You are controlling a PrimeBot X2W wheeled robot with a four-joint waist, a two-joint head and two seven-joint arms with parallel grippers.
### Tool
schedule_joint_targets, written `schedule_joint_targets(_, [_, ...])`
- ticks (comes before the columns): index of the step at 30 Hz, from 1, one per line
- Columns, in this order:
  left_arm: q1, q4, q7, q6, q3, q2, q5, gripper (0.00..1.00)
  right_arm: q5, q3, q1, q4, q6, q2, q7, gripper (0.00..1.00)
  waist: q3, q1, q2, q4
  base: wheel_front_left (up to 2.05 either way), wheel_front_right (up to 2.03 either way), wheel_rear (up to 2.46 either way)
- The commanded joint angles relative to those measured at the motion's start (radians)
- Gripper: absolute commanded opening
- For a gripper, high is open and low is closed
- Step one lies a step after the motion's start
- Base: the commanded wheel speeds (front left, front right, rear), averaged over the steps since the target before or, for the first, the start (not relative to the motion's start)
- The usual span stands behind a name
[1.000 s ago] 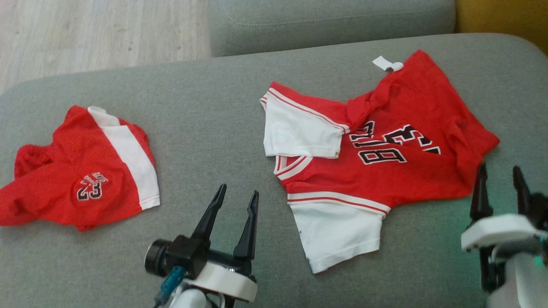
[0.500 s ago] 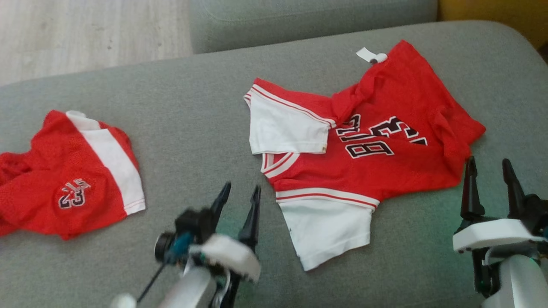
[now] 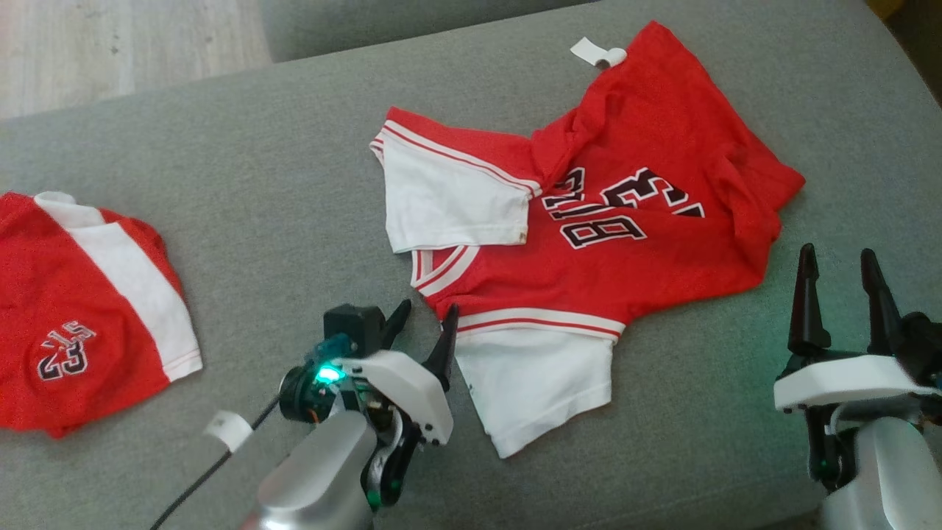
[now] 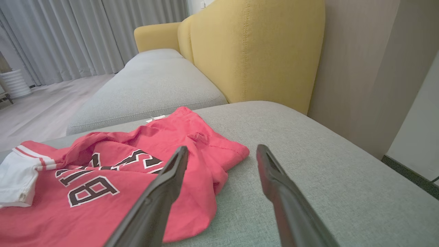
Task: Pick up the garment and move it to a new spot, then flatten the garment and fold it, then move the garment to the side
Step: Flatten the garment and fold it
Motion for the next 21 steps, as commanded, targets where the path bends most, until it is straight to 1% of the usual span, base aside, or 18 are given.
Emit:
schedule_joint_targets(1, [-0.050, -0.021, -0.004, -0.008, 0.017, 0.001, -0.017, 1.00, 0.018, 0.027, -0.039, -0.025, -0.001, -0.005, -0.011, 1.00, 0.007, -0.0001, 0.0000, -0.007, 0.00, 0.00, 0.00])
schedule_joint_targets(3, [-0.059, -0.016, 0.002, -0.028, 0.002, 0.001, -0.058, 1.00, 0.035, 0.033, -0.045, -0.021, -0.001, -0.005, -0.012, 1.00, 0.014, -0.0001, 0.0000, -0.013, 0.00, 0.00, 0.00])
schedule_joint_targets(9, [-0.097, 0.022, -0.006, -0.030, -0.038, 0.001, -0.112, 1.00, 0.041, 0.047, -0.058, -0.018, -0.001, -0.005, -0.013, 1.00, 0.034, -0.0001, 0.0000, -0.033, 0.00, 0.00, 0.00])
schedule_joint_targets(10, [-0.105, 0.028, -0.011, -0.030, -0.045, 0.001, -0.118, 0.40, 0.042, 0.049, -0.061, -0.021, -0.001, -0.005, -0.014, 1.00, 0.037, -0.0001, 0.0000, -0.036, 0.00, 0.00, 0.00])
schedule_joint_targets(11, [-0.113, 0.034, -0.017, -0.032, -0.051, 0.001, -0.122, 0.00, 0.043, 0.051, -0.062, -0.024, -0.001, -0.005, -0.014, 1.00, 0.039, -0.0001, 0.0000, -0.038, 0.00, 0.00, 0.00])
schedule_joint_targets(17, [-0.160, 0.091, -0.108, -0.025, -0.038, 0.001, -0.130, 0.00, 0.043, 0.047, -0.055, -0.037, -0.001, -0.005, -0.014, 1.00, 0.032, -0.0001, 0.0000, -0.034, 0.00, 0.00, 0.00])
schedule_joint_targets(21, [-0.182, 0.134, -0.173, -0.022, -0.007, 0.018, -0.130, 0.00, 0.034, 0.041, -0.050, -0.039, -0.001, -0.005, -0.014, 1.00, 0.015, -0.0001, 0.0000, -0.018, 0.00, 0.00, 0.00])
